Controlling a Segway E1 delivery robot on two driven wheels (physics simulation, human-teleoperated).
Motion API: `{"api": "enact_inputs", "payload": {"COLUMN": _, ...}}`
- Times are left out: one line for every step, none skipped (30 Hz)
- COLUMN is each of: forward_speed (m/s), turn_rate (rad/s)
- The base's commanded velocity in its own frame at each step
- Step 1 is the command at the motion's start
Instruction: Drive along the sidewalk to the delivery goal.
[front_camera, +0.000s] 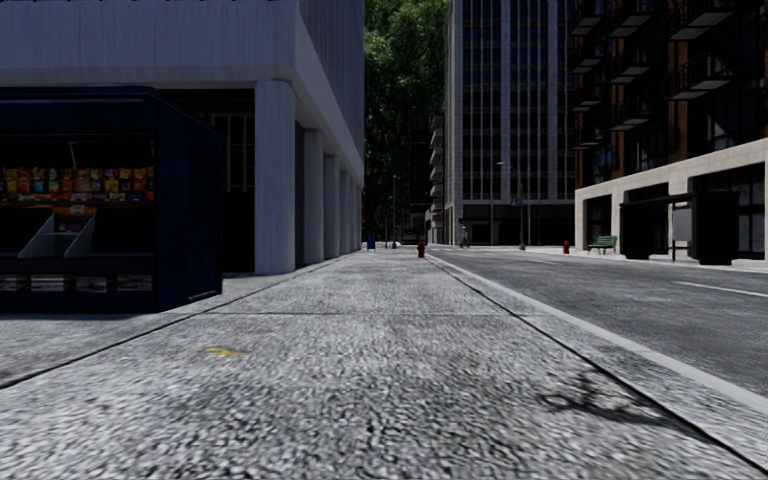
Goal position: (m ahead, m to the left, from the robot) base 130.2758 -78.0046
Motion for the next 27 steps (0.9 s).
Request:
{"api": "enact_inputs", "payload": {"forward_speed": 2.0, "turn_rate": 0.0}}
{"api": "enact_inputs", "payload": {"forward_speed": 2.0, "turn_rate": 0.0}}
{"api": "enact_inputs", "payload": {"forward_speed": 2.0, "turn_rate": 0.0}}
{"api": "enact_inputs", "payload": {"forward_speed": 2.0, "turn_rate": 0.0}}
{"api": "enact_inputs", "payload": {"forward_speed": 2.0, "turn_rate": 0.0}}
{"api": "enact_inputs", "payload": {"forward_speed": 2.0, "turn_rate": 0.0}}
{"api": "enact_inputs", "payload": {"forward_speed": 2.0, "turn_rate": 0.0}}
{"api": "enact_inputs", "payload": {"forward_speed": 2.0, "turn_rate": 0.0}}
{"api": "enact_inputs", "payload": {"forward_speed": 2.0, "turn_rate": 0.0}}
{"api": "enact_inputs", "payload": {"forward_speed": 2.0, "turn_rate": 0.0}}
{"api": "enact_inputs", "payload": {"forward_speed": 2.0, "turn_rate": 0.0}}
{"api": "enact_inputs", "payload": {"forward_speed": 2.0, "turn_rate": 0.0}}
{"api": "enact_inputs", "payload": {"forward_speed": 2.0, "turn_rate": 0.0}}
{"api": "enact_inputs", "payload": {"forward_speed": 2.0, "turn_rate": 0.0}}
{"api": "enact_inputs", "payload": {"forward_speed": 2.0, "turn_rate": 0.0}}
{"api": "enact_inputs", "payload": {"forward_speed": 2.0, "turn_rate": 0.0}}
{"api": "enact_inputs", "payload": {"forward_speed": 2.0, "turn_rate": 0.0}}
{"api": "enact_inputs", "payload": {"forward_speed": 2.0, "turn_rate": 0.0}}
{"api": "enact_inputs", "payload": {"forward_speed": 2.0, "turn_rate": 0.0}}
{"api": "enact_inputs", "payload": {"forward_speed": 2.0, "turn_rate": 0.0}}
{"api": "enact_inputs", "payload": {"forward_speed": 2.0, "turn_rate": 0.0}}
{"api": "enact_inputs", "payload": {"forward_speed": 2.0, "turn_rate": 0.0}}
{"api": "enact_inputs", "payload": {"forward_speed": 2.0, "turn_rate": 0.0}}
{"api": "enact_inputs", "payload": {"forward_speed": 2.0, "turn_rate": 0.0}}
{"api": "enact_inputs", "payload": {"forward_speed": 2.0, "turn_rate": 0.0}}
{"api": "enact_inputs", "payload": {"forward_speed": 2.0, "turn_rate": 0.0}}
{"api": "enact_inputs", "payload": {"forward_speed": 2.0, "turn_rate": 0.0}}
